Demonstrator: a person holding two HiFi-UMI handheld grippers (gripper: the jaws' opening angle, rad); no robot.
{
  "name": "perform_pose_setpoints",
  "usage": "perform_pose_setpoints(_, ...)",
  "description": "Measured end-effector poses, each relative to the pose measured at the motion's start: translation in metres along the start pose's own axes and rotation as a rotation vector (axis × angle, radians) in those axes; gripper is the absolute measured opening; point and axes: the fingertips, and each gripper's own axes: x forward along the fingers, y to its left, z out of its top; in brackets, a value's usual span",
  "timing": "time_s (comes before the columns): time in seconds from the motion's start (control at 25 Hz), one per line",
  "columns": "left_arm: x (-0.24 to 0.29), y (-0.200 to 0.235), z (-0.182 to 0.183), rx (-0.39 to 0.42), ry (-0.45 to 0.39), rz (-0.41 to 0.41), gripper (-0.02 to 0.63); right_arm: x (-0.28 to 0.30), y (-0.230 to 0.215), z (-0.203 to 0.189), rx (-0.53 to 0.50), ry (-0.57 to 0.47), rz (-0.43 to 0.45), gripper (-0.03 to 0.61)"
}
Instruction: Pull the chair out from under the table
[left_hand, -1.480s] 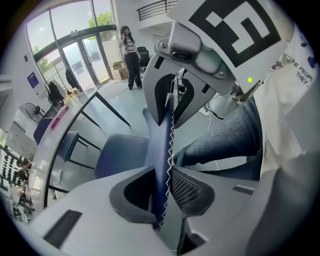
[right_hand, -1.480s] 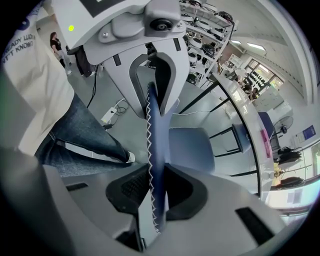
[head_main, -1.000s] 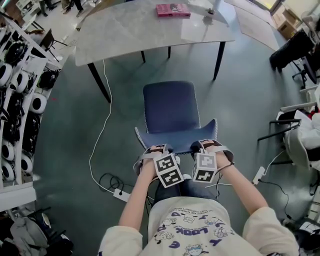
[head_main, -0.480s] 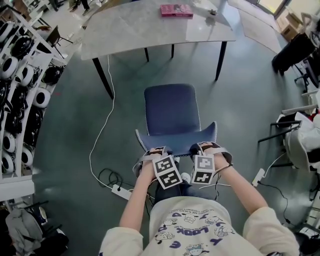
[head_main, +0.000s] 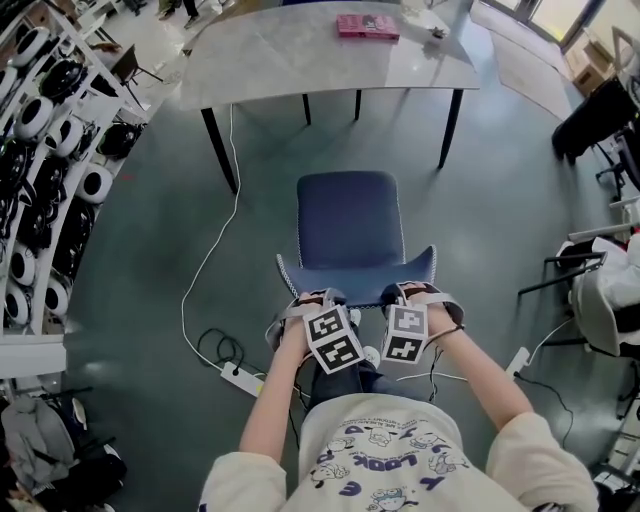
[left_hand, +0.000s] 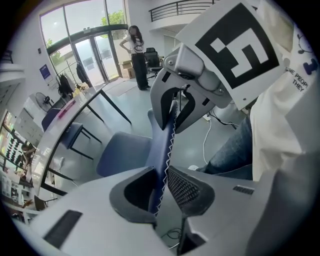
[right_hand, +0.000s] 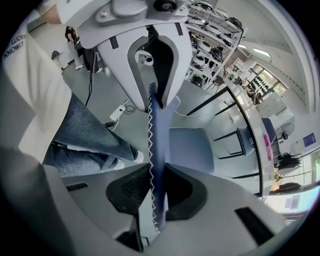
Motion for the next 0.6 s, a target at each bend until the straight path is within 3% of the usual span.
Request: perform_pose_setpoints(0.6,-0.0001,0.0014,-0.0031,-0.046,-0.049,0.083,0.114,0.0000,0.0000,0.0033,0.032,-0.063,-0.075,0.092)
